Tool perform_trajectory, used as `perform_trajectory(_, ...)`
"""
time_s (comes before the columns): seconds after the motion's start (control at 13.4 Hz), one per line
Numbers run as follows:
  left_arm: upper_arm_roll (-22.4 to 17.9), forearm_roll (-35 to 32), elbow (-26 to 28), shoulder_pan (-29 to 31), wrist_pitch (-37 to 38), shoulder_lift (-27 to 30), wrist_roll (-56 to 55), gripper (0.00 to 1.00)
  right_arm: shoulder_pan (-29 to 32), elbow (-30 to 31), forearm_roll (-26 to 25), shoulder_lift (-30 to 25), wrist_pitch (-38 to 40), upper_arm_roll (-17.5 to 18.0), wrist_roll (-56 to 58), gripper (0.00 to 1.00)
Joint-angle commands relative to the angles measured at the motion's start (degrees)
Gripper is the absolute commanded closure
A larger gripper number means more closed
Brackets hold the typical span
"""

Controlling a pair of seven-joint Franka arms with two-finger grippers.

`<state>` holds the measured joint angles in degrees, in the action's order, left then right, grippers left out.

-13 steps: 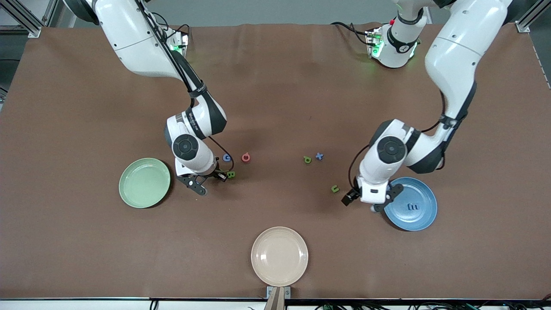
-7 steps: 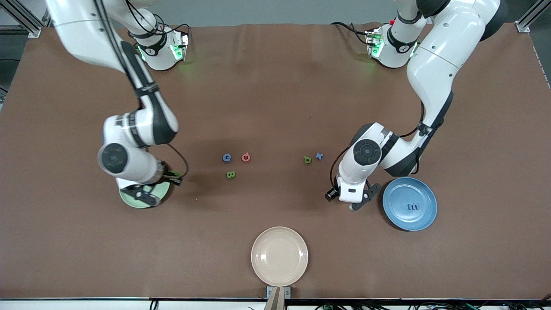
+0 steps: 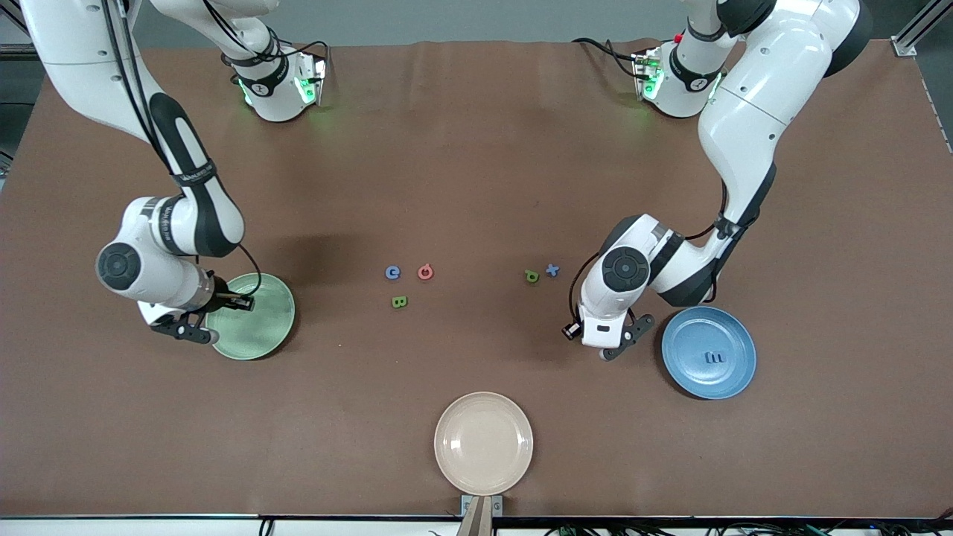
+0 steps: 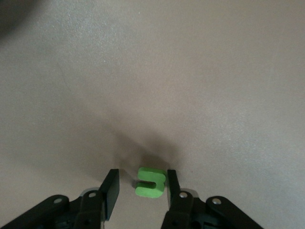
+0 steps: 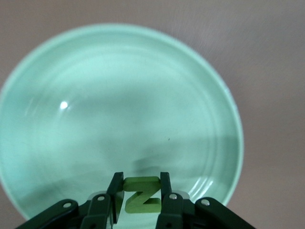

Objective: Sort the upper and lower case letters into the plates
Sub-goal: 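Open the right gripper above the green plate while the left gripper grasps the u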

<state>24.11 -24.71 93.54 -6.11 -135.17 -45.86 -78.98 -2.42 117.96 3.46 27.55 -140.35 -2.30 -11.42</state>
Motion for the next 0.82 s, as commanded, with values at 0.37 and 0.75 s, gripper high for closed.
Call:
perform_trajectory(0.37,-0.3,-0.52,-1.87,-0.66,0.87,-1.69,-0.48,0.92,-0.04,-3.6,-0.47,-1.97,6.46,0.89,-0.26,0.0)
perform_trajectory(0.75,-0.21,-1.22,-1.87,3.73,5.07,4.01,2.4,0.99,-9.68,-7.4,0.67,-6.37,16.77,1.6,-20.18,0.0)
